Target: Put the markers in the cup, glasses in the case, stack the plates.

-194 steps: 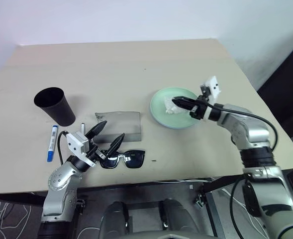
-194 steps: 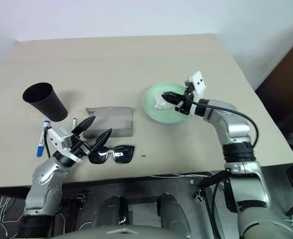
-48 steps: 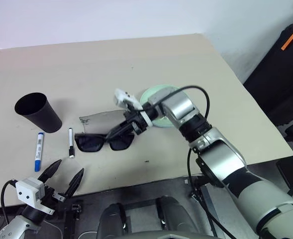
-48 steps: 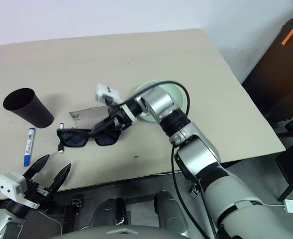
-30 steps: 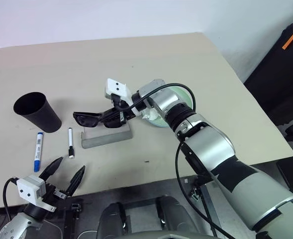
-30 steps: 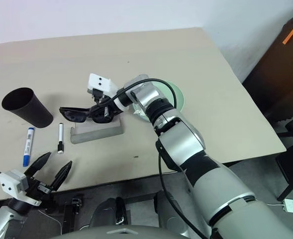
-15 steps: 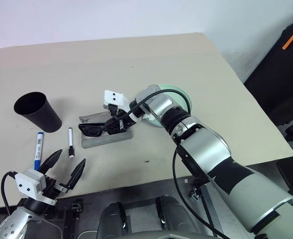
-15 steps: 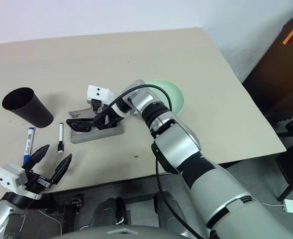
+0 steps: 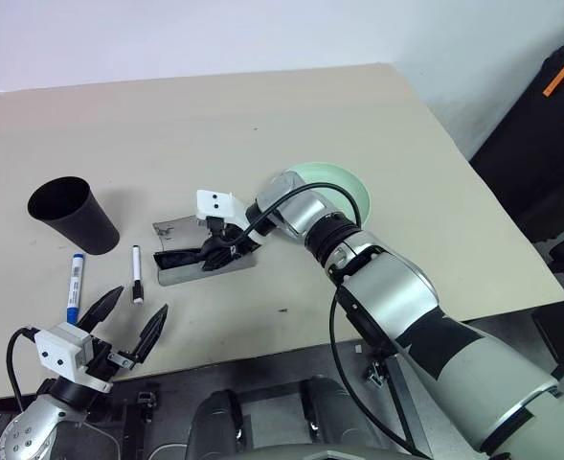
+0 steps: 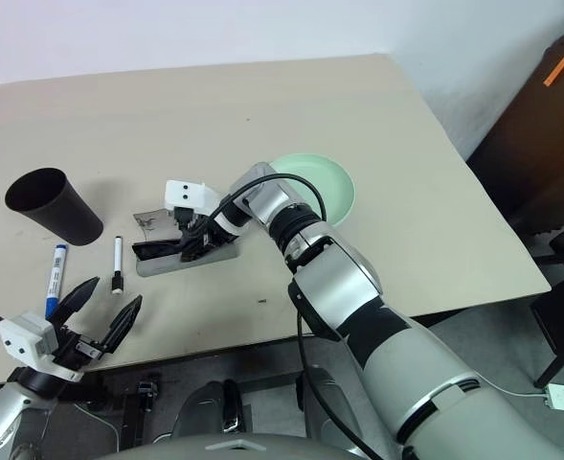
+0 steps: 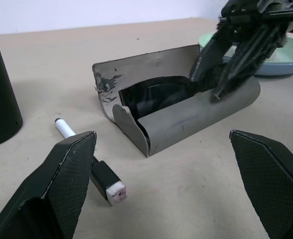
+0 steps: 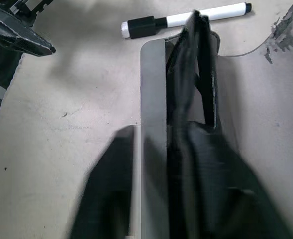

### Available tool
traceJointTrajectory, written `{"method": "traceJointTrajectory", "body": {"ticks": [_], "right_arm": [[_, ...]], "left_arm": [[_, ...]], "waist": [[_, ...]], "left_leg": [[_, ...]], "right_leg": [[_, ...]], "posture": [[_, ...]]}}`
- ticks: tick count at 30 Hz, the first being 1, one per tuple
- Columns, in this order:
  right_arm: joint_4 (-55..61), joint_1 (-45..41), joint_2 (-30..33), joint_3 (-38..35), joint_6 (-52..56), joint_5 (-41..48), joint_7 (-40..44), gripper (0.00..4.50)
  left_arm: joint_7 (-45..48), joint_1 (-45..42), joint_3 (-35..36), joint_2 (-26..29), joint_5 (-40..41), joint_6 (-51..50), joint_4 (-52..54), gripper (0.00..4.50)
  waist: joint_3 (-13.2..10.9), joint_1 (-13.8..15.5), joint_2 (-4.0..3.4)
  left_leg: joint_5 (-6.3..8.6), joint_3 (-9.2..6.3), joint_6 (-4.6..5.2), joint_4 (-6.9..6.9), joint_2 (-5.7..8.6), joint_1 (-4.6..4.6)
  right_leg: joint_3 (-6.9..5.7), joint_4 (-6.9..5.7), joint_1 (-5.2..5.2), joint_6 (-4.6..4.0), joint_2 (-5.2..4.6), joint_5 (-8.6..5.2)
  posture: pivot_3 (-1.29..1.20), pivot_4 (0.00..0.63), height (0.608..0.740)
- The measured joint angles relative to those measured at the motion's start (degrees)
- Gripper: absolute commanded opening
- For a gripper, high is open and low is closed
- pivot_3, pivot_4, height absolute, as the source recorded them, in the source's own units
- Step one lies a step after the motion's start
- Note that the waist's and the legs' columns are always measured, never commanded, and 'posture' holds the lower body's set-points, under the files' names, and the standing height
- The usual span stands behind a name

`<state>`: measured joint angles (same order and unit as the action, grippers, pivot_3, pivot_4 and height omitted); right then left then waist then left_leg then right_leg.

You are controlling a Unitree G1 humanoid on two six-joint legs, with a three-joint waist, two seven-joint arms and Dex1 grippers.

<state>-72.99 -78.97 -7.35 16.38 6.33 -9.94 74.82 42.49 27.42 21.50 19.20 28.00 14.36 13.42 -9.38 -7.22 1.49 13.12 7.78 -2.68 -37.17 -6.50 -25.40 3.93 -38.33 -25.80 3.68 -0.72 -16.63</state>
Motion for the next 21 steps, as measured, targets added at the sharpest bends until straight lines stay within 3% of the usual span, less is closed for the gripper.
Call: {"method": "traceJointTrajectory", "body": {"ticks": [4, 5, 14, 18, 21], "right_arm": [[0.0, -0.1, 0.0, -1.5, 0.6, 0.2, -0.7, 4.28], [0.0, -0.2, 0.0, -2.0, 0.8, 0.4, -0.8, 4.47], [0.0, -5.1, 0.6, -10.0, 9.9, 7.2, 1.4, 4.47], [0.0, -6.0, 1.8, -14.9, 12.3, 10.9, -1.7, 3.64], [-0.4, -6.8, 1.9, -19.0, 13.7, 13.2, -10.4, 2.56]], "left_arm": [[0.0, -0.1, 0.0, 0.0, 0.0, 0.1, -0.4, 4.5], [0.0, -0.1, 0.0, 0.0, 0.0, 0.1, -0.5, 4.5], [-1.3, -1.5, -0.4, -0.3, 0.1, -0.5, -0.5, 4.5], [-1.8, -2.3, -0.4, -0.3, 0.1, -0.8, -0.5, 4.5], [-2.4, -2.9, -0.5, -0.2, 0.1, -1.6, 0.1, 4.5]], "waist": [[0.0, 0.0, 0.0], [0.0, 0.0, 0.0], [0.0, 0.1, 0.0], [0.0, 0.1, 0.0], [0.0, 0.1, 0.01]], "left_leg": [[0.0, 0.0, 0.0, -0.02, 0.0, 0.01], [0.0, -0.01, 0.0, -0.02, 0.0, 0.01], [0.0, -0.01, -0.01, -0.02, 0.0, 0.01], [0.0, -0.02, 0.0, -0.04, 0.0, 0.01], [-0.01, -0.03, 0.0, -0.05, 0.0, 0.01]], "right_leg": [[0.0, -0.03, 0.0, -0.01, 0.0, 0.0], [0.0, -0.03, 0.0, -0.01, 0.0, 0.0], [-0.01, -0.06, 0.0, 0.11, 0.01, 0.06], [-0.01, -0.06, 0.01, 0.12, 0.01, 0.07], [-0.01, -0.07, 0.01, 0.12, 0.01, 0.07]], "posture": [[0.0, 0.15, 0.726], [0.0, 0.15, 0.726], [0.0, 0.15, 0.726], [0.0, 0.15, 0.726], [0.0, 0.15, 0.726]]}}
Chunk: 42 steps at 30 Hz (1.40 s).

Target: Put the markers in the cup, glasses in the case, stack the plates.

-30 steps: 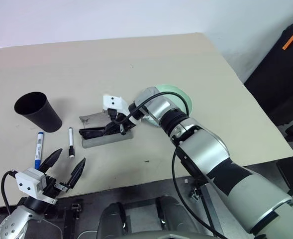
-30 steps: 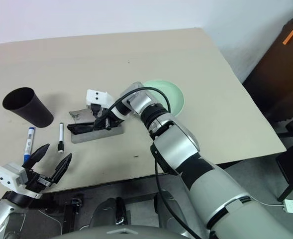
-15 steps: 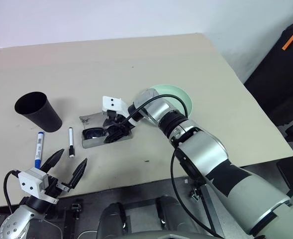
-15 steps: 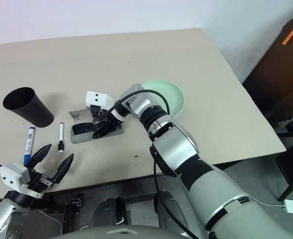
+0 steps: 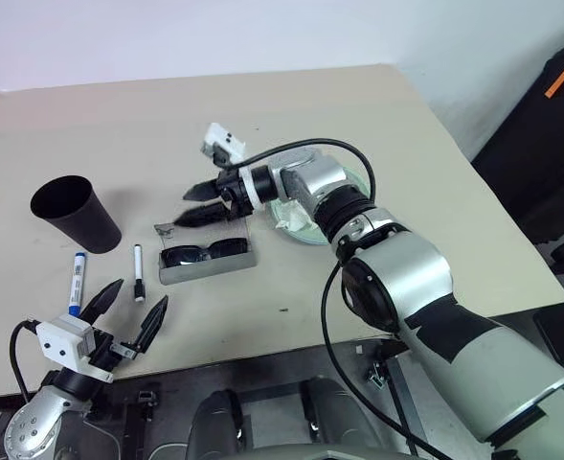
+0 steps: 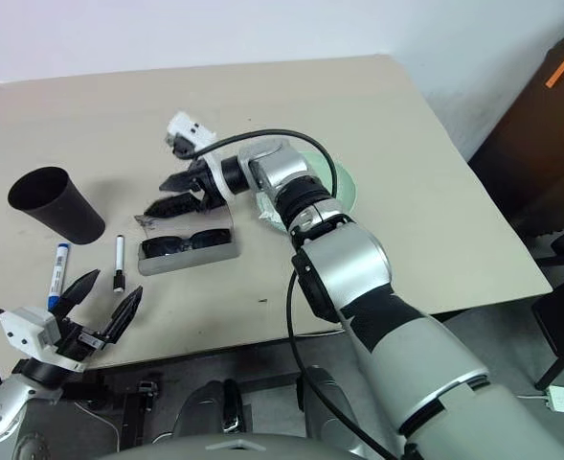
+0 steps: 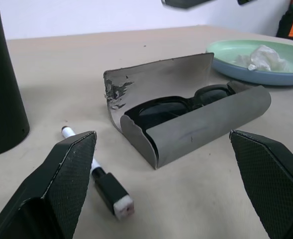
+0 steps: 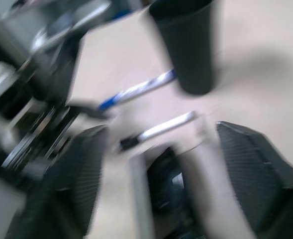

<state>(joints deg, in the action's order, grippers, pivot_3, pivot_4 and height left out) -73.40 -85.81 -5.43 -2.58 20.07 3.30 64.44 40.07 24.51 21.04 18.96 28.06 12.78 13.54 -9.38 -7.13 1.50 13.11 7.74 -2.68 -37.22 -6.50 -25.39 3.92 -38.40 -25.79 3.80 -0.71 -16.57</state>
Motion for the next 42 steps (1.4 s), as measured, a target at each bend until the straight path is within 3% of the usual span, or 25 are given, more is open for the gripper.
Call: {"method": "traceJointTrajectory", "body": {"ticks": [7, 14, 19, 30, 42], "right_arm": [[-1.7, 0.3, -0.3, -2.9, 0.0, 0.3, -13.7, 0.01], [-3.3, 3.3, -1.2, -0.9, -4.1, -3.5, -23.2, 0.01], [-3.4, 5.1, -2.1, 1.3, -4.7, -6.0, -24.0, 0.01], [-2.4, 8.1, -1.6, 9.2, -6.3, -10.0, -2.9, 0.01], [5.5, 14.8, -1.2, 10.9, -10.0, -8.5, 2.3, 0.01]], "left_arm": [[-0.8, -0.8, 0.0, 0.4, 0.1, -1.8, 1.5, 4.5], [-1.3, -1.1, 0.0, 0.7, 0.0, -3.0, 2.5, 4.5], [-1.3, -1.3, 0.0, 1.0, 0.0, -3.5, 2.5, 4.5], [0.2, -2.1, 0.1, 1.3, 0.0, -2.1, 0.1, 4.5], [0.7, -3.7, 0.1, 1.3, -0.5, -0.6, -2.1, 4.5]], "waist": [[0.0, 0.0, 0.0], [0.0, 0.0, 0.0], [0.0, 0.0, 0.0], [0.0, 0.0, 0.0], [0.0, 0.0, 0.01]], "left_leg": [[-0.01, 0.0, 0.01, 0.01, 0.0, -0.01], [-0.01, -0.01, 0.01, -0.04, 0.01, 0.0], [-0.02, -0.02, 0.01, -0.04, 0.0, 0.0], [-0.04, -0.03, -0.03, -0.12, -0.01, 0.09], [-0.06, -0.07, -0.06, -0.35, -0.01, 0.17]], "right_leg": [[0.0, 0.0, 0.0, 0.03, 0.02, 0.01], [0.0, -0.06, 0.02, 0.05, 0.04, 0.02], [0.0, -0.08, 0.02, 0.07, 0.06, 0.03], [-0.02, -0.31, 0.05, 0.08, 0.09, 0.03], [-0.01, -0.75, 0.04, 0.09, 0.08, 0.01]], "posture": [[0.0, 0.15, 0.726], [0.0, 0.15, 0.726], [0.0, 0.15, 0.726], [0.0, 0.15, 0.726], [0.0, 0.15, 0.726]]}}
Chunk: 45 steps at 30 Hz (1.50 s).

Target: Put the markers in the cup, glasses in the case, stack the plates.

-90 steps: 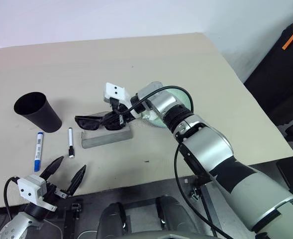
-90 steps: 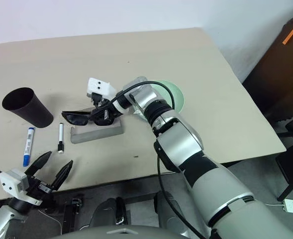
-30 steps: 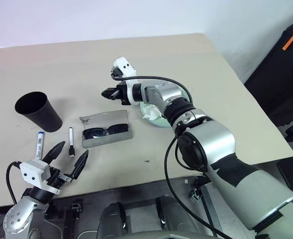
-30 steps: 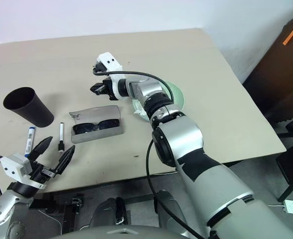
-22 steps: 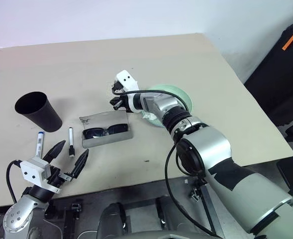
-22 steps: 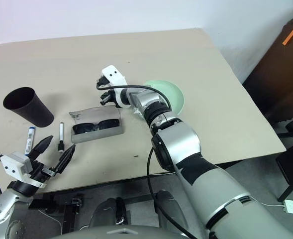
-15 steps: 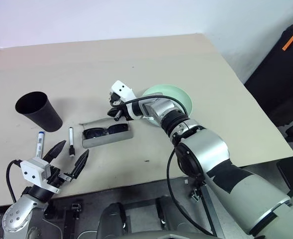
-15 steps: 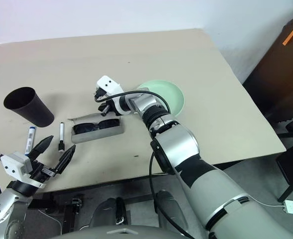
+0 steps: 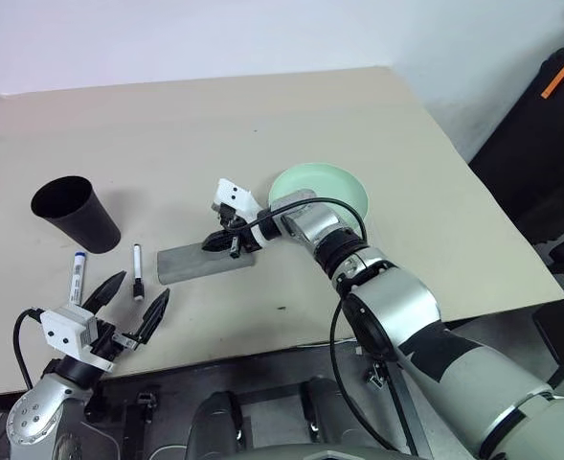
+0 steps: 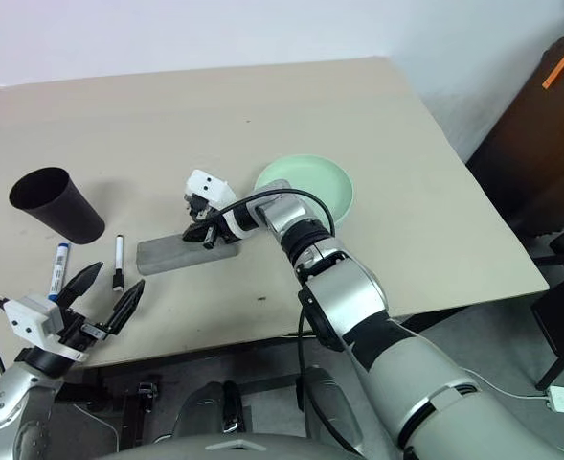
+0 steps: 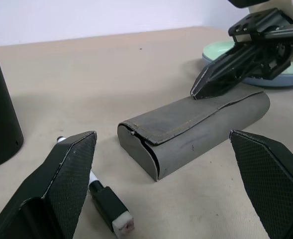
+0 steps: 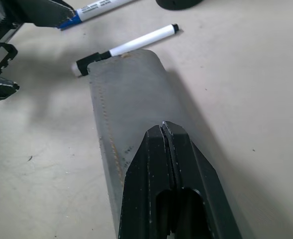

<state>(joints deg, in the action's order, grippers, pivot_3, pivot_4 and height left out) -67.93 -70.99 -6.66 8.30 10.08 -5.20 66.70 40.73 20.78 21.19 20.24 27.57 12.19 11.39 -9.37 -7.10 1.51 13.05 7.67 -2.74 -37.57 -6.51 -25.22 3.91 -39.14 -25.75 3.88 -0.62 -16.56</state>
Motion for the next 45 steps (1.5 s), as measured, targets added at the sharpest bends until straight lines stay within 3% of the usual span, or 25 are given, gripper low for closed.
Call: {"method": "traceJointTrajectory", "body": {"ticks": [7, 14, 17, 25, 29, 45], "right_arm": [[15.4, 5.8, 3.2, -2.1, 1.0, 7.4, 7.1, 0.01], [29.1, 13.7, 6.5, -1.1, 9.5, 12.5, 10.5, 0.01], [35.1, 15.4, 7.8, -0.9, 12.0, 14.9, 11.0, 0.53], [40.6, 16.9, 10.2, -0.7, 13.7, 18.8, 10.4, 3.32], [40.8, 17.7, 10.3, 0.5, 11.5, 18.4, 7.5, 4.46], [41.6, 20.2, 11.1, 3.2, 11.7, 17.8, 0.8, 4.46]], "left_arm": [[-1.5, -0.8, 1.2, 0.0, 0.0, 0.7, -0.1, 4.5], [-6.3, 1.0, 2.7, -0.7, 0.3, -1.3, 3.0, 4.5], [-10.1, 2.1, 4.6, -1.1, 1.9, -4.0, 6.4, 4.5], [-19.8, 3.8, 9.6, -0.5, 5.8, -13.6, 13.5, 4.5], [-23.8, 3.7, 11.4, 1.3, 5.5, -18.9, 14.7, 4.5], [-32.2, -4.3, 11.1, 3.5, 0.4, -33.5, 10.0, 4.5]], "waist": [[0.0, 0.1, 0.02], [0.0, 0.1, 0.02], [0.0, 0.1, 0.03], [0.0, 0.1, 0.07], [0.0, 0.1, 0.07], [0.0, 0.3, 0.1]], "left_leg": [[0.0, -0.04, 0.01, -0.21, 0.0, -0.03], [0.0, -0.08, 0.01, -0.29, -0.01, -0.03], [0.0, -0.12, 0.01, -0.31, -0.01, -0.02], [0.0, -0.15, 0.03, -0.38, -0.01, 0.0], [-0.01, -0.17, 0.03, -0.38, -0.01, 0.01], [-0.01, -0.2, 0.03, -0.39, 0.0, 0.02]], "right_leg": [[0.0, -0.06, 0.05, 0.01, 0.0, 0.0], [0.0, -0.11, 0.07, 0.0, 0.0, 0.0], [-0.01, -0.15, 0.08, 0.0, 0.01, 0.0], [-0.01, -0.14, 0.13, -0.06, 0.02, -0.04], [-0.02, -0.14, 0.14, -0.16, 0.04, -0.09], [-0.05, -0.11, 0.2, -0.18, 0.03, -0.1]], "posture": [[0.0, 0.15, 0.726], [0.0, 0.15, 0.726], [0.0, 0.15, 0.726], [0.0, 0.15, 0.726], [0.0, 0.15, 0.726], [0.0, 0.15, 0.726]]}}
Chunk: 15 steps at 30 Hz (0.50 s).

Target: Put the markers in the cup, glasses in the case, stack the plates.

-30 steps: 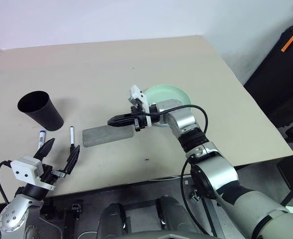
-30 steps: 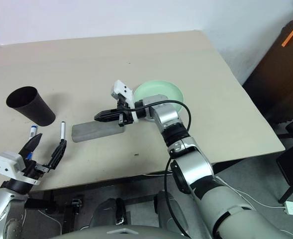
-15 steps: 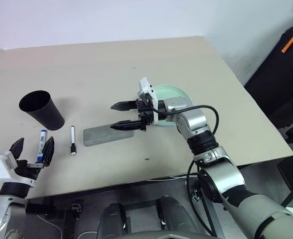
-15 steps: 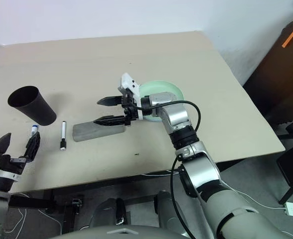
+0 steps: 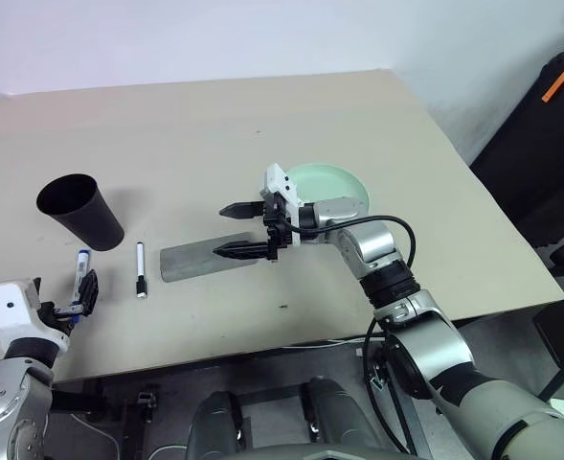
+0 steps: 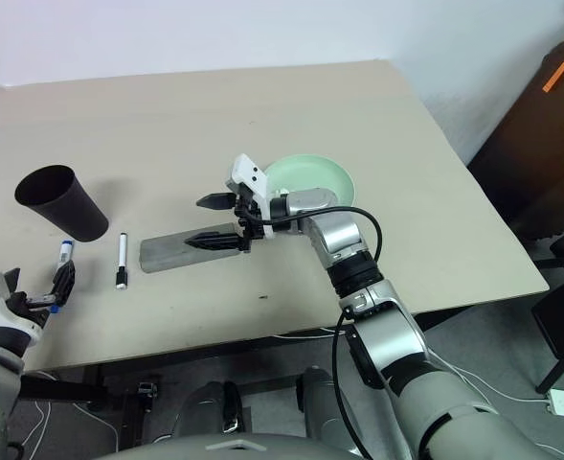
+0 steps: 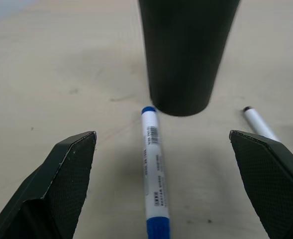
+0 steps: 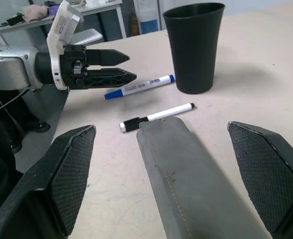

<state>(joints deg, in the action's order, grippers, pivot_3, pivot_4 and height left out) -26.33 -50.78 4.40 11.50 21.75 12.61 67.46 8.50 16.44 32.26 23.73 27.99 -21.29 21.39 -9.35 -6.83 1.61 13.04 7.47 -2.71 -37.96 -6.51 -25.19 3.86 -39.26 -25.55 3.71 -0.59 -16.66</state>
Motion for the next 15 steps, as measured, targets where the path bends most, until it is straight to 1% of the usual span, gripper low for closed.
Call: {"method": "traceJointTrajectory", "body": {"ticks": [5, 9, 12, 15], "right_arm": [[0.0, 0.0, 0.4, 0.0, 0.4, 0.0, -1.3, 4.46], [0.0, 0.0, 0.7, 0.0, 0.4, 0.0, -1.9, 4.46], [0.0, 0.0, 0.7, 0.0, 0.4, 0.0, -2.0, 4.46], [0.0, 0.0, 0.7, 0.1, 0.4, 0.0, -2.4, 4.46]], "left_arm": [[-5.3, -2.1, -0.3, 1.3, -1.6, -10.7, -0.3, 4.5], [-6.7, -3.6, -0.5, 1.3, -1.4, -16.7, 0.6, 4.5], [-6.7, -3.9, -0.4, 1.4, -1.4, -18.4, 1.4, 4.5], [-4.6, -3.9, -0.3, 1.5, -1.0, -18.5, 1.4, 4.5]], "waist": [[0.0, 0.0, 0.02], [0.0, 0.1, 0.02], [0.0, 0.1, 0.02], [0.0, 0.1, 0.02]], "left_leg": [[0.0, 0.0, 0.0, 0.0, 0.0, 0.0], [0.0, -0.01, 0.0, 0.0, 0.0, 0.0], [0.0, -0.01, 0.0, 0.0, 0.0, 0.01], [0.0, -0.01, 0.0, 0.0, 0.0, 0.01]], "right_leg": [[0.0, 0.01, 0.01, 0.15, 0.0, 0.08], [-0.01, 0.0, 0.01, 0.15, 0.0, 0.08], [-0.01, 0.0, 0.03, 0.15, -0.01, 0.08], [-0.01, 0.01, 0.02, 0.14, -0.01, 0.08]], "posture": [[0.0, 0.15, 0.726], [0.0, 0.15, 0.726], [0.0, 0.15, 0.726], [0.0, 0.15, 0.726]]}}
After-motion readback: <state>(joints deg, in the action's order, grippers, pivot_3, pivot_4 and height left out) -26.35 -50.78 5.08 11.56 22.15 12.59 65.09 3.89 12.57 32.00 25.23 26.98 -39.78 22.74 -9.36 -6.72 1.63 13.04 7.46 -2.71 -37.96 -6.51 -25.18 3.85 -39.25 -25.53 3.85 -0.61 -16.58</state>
